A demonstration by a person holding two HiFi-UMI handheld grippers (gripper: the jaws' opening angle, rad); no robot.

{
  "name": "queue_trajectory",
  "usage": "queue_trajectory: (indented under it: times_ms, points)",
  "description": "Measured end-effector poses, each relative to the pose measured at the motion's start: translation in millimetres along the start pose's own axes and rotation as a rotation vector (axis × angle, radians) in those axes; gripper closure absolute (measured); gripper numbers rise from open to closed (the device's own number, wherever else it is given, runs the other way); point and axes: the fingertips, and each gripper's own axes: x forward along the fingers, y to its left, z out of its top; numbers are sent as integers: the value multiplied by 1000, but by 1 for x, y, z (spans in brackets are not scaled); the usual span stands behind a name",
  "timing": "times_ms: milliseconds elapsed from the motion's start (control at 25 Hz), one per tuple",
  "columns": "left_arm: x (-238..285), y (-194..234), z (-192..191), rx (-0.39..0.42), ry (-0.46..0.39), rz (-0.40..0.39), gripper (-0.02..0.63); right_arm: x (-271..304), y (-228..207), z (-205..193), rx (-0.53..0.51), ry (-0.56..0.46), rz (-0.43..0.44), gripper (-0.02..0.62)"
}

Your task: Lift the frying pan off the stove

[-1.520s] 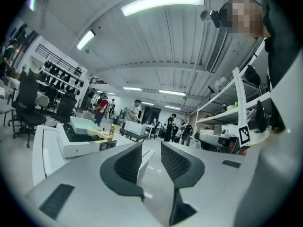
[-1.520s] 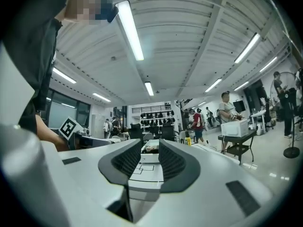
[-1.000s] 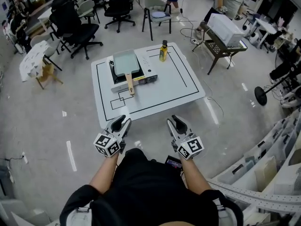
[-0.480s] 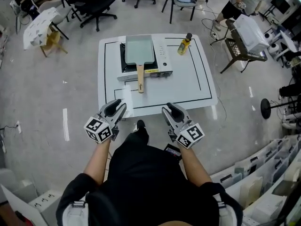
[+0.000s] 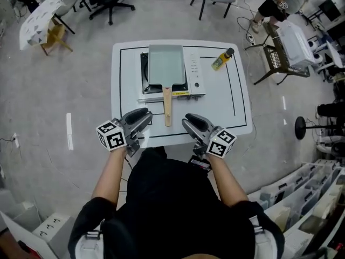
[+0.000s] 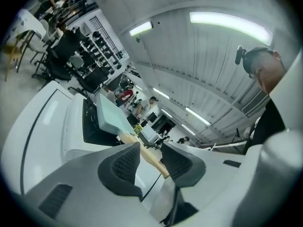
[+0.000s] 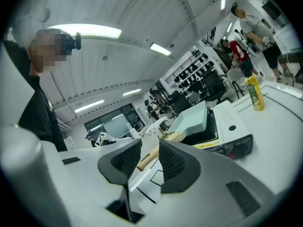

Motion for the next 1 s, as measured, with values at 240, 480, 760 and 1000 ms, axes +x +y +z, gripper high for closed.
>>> queue_trajectory:
  times_ms: [240,480,760,1000]
  points:
    - [36,30,0,-222,95,-106,454,31,-27,-2,242,127,28,448]
    - [69,48,-13,-399,195,-175,440,52,-38,-7,477,186,93,437]
    - [102,47,-21,-478,276,-236,434,78,-38,-13,623,209,232,431]
    - [117,66,-29,-534,297,-207,425,97,-43,-19,669,293,292,433]
